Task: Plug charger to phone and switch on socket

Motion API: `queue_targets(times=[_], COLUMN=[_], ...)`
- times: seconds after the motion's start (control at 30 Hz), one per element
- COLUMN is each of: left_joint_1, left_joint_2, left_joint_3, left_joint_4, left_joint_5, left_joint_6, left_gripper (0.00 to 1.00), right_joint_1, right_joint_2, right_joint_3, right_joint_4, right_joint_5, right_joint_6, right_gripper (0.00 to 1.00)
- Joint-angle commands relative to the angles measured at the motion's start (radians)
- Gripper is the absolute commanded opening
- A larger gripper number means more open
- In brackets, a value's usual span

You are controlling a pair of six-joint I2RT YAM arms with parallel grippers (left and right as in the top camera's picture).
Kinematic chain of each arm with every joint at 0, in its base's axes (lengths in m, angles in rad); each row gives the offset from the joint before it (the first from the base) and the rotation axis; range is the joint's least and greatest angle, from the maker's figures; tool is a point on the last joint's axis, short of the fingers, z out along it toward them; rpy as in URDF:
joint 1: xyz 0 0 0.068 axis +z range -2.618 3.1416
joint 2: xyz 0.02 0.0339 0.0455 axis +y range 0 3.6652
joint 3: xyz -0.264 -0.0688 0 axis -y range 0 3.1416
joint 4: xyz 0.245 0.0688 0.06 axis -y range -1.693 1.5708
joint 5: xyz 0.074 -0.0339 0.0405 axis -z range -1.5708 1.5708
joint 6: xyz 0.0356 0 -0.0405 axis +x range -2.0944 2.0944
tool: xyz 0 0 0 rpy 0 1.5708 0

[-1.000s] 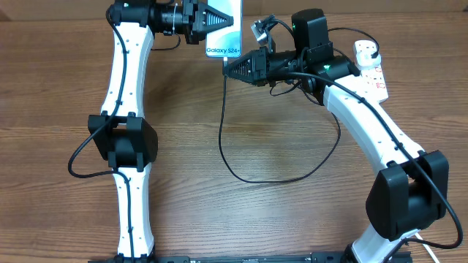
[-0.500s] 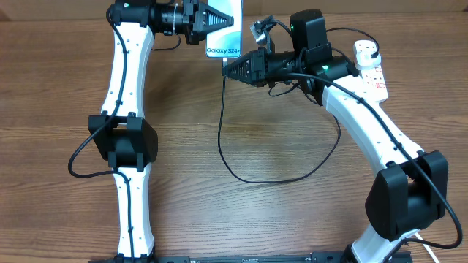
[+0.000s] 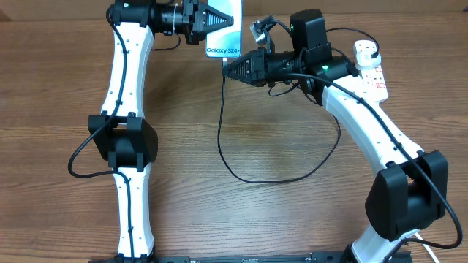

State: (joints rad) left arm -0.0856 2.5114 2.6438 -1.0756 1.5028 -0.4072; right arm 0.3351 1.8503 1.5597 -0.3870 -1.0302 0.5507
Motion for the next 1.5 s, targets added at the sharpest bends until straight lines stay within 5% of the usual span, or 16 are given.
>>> queue_targets(times=[0.0,1.47], left_joint_1=[-0.006,-0.006], left_joint_2=[-0.015,-0.015], left_joint_3=[0.015,0.015], left_joint_4=[0.003,0.003], left_joint_5=[0.035,0.035], left_joint_6=[0.037,0.037], left_gripper=[0.04,0.04], right_joint_1=[0.002,0.007], right_joint_2=[-0.021,-0.021], right_joint_3=[0.019,0.019], right_joint_4=[0.011,0.023], right_joint_5=[0.012,0.020], right_joint_6=[0.003,0.026], right_gripper=[0.04,0.04])
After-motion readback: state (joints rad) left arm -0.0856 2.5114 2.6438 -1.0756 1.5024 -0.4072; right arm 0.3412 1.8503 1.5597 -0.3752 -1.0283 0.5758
